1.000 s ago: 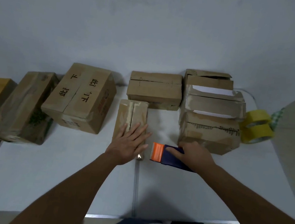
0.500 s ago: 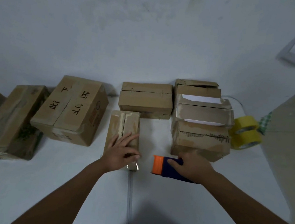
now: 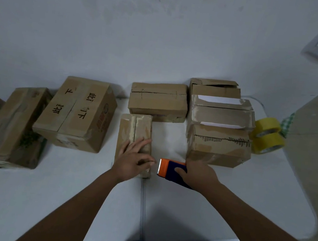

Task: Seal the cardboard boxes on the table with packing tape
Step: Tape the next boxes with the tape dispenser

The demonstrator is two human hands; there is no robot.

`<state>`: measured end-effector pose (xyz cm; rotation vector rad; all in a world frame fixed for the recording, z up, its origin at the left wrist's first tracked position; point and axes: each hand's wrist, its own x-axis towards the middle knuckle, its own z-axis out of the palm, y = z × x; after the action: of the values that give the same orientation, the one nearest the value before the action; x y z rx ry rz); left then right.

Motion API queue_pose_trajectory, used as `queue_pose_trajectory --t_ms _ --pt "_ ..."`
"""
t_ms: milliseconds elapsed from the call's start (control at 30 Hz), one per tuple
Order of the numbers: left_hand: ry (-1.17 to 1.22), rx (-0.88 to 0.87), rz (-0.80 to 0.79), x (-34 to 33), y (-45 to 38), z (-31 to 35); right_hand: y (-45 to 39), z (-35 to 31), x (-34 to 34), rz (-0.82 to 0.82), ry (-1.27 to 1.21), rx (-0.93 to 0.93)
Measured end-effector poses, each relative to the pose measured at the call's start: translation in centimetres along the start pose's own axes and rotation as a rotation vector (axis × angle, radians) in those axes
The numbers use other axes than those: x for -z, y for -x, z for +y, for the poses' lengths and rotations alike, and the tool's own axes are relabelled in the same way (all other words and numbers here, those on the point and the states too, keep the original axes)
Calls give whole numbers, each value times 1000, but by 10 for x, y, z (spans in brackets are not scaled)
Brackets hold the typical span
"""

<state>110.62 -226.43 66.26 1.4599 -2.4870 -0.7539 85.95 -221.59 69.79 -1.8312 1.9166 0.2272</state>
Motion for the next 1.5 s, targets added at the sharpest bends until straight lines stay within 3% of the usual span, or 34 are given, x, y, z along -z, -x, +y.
queue_pose_trajectory --t_ms 267,433,600,667,867,1000,1067,1133,1200,1333,1500 --pt "-3 39 14 -2 -3 8 -12 -14 -6 20 3 -39" --pt "42 46 5 1 0 7 -16 15 -6 -51 54 -187" --pt "26 39 9 0 0 10 -3 25 -28 92 46 -230" --pt "26 45 1 3 2 12 -1 17 -36 66 27 -216" --pt "-7 13 49 -3 16 17 3 14 -70 -153 -259 -251" --pt "0 31 59 -4 16 19 4 4 -64 94 -346 -174" --pt "9 53 62 -4 13 18 0 -11 -56 65 -671 -157" --pt "17 77 47 -1 10 18 -3 -33 -50 -147 -1181 -221" --pt "24 103 18 2 6 18 -10 -46 -52 -245 -1423 -280" --pt "24 145 -34 6 5 22 -7 -52 -50 -179 -1511 -308" --pt "49 147 -76 -2 21 27 17 -38 -40 -92 -1410 -269"
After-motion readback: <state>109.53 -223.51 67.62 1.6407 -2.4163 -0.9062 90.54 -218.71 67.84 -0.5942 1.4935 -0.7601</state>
